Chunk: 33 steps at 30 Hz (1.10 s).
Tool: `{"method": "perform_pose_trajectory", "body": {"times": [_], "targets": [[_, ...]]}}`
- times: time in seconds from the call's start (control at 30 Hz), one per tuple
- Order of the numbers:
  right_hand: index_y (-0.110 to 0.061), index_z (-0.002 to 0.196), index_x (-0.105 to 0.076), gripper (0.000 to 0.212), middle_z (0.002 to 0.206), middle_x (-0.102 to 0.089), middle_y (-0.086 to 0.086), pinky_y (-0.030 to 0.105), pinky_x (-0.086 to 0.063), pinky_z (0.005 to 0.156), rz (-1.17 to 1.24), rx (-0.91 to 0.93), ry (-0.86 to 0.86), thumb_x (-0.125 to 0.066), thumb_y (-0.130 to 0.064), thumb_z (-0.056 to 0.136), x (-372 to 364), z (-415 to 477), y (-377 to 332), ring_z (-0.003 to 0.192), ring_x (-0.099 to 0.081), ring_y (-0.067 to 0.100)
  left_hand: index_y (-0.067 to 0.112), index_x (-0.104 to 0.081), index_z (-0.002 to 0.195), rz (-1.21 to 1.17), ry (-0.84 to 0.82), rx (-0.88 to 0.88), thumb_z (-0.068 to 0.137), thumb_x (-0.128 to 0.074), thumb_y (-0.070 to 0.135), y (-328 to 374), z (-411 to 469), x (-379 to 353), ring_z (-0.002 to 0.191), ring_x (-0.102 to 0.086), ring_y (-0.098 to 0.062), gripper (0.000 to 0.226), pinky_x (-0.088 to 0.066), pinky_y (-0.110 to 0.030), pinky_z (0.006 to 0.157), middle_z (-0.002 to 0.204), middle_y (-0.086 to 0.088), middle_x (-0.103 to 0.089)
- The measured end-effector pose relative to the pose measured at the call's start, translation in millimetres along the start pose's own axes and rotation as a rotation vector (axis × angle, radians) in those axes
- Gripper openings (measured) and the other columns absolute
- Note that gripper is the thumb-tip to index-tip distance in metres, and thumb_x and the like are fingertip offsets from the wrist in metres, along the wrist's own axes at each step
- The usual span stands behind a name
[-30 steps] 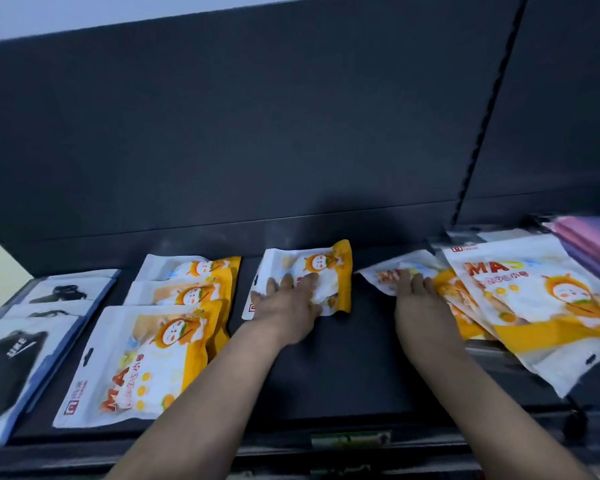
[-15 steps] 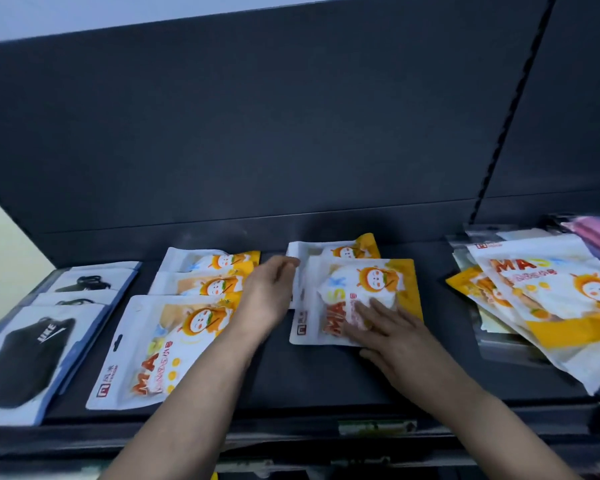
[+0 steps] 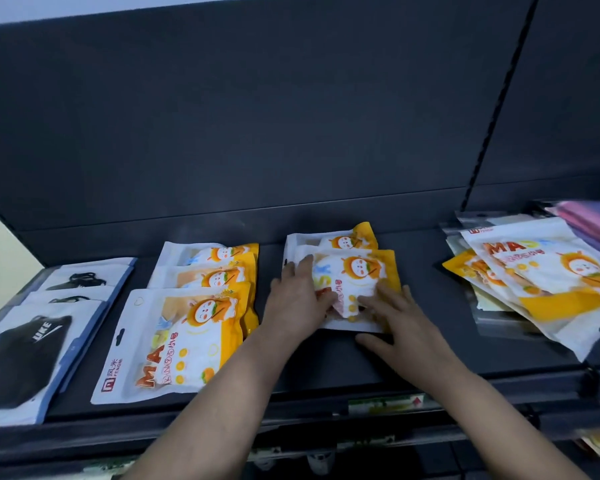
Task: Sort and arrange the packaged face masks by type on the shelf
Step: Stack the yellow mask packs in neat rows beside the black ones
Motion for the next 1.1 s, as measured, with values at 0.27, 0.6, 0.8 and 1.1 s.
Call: {"method": "perform_pose_trajectory", "body": {"times": [0.27,0.6,0.8,1.1], "targets": [[-0.034,0.131,-0.045,0.075,0.145,-0.034,-0.009,0.045,-0.025,0.112,0.003,-0.089,0.065,-0.072,-0.059,0.066,4,-1,-2,0.144,-0.014,0.022,0.032,-0.02,0.15,0.187,-0.176,-0.093,0.082,-0.064,0.057,-3,-23,-10,0.142,-0.019,-0.037,0.084,-0.031,-0.048,0.112,0.159,-0.007,-0.014],[-0.032,0.146,-0.024,0.081,0.158,-0.012,-0.004,0.047,-0.009,0.116,-0.065,-0.13,-0.063,-0.061,-0.058,0.08,-1,16,-9,0.145,-0.004,0.032,0.039,-0.004,0.152,0.238,-0.263,-0.095,0.095,-0.048,0.05,-1,-4,-20,0.148,0.007,-0.037,0.073,-0.008,-0.059,0.118,0.163,0.0,0.009],[-0.029,0.144,-0.032,0.066,0.158,-0.012,-0.004,0.049,-0.012,0.116,-0.024,-0.046,0.018,-0.057,-0.05,0.086,8,9,-10,0.146,0.001,0.024,0.037,-0.005,0.153,0.263,-0.237,-0.087,0.097,-0.045,0.046,9,-9,-10,0.149,0.006,-0.036,0.069,-0.009,-0.059,0.118,0.163,-0.002,0.005],[-0.023,0.112,-0.067,0.028,0.108,-0.07,0.005,0.036,-0.051,0.082,-0.269,0.023,0.356,-0.06,-0.016,0.086,89,-21,23,0.107,-0.063,0.025,0.024,-0.047,0.139,-0.09,-0.025,-0.245,0.097,-0.051,0.026,96,-2,-4,0.125,-0.05,-0.021,0.042,-0.044,-0.036,0.099,0.138,0.0,-0.055]]}}
Point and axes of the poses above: each hand's wrist, its own z-axis towards the middle knuckle, its own x-axis out of the back of the hand, y = z × x, the point moved 6 cm from there along z, towards the middle knuckle
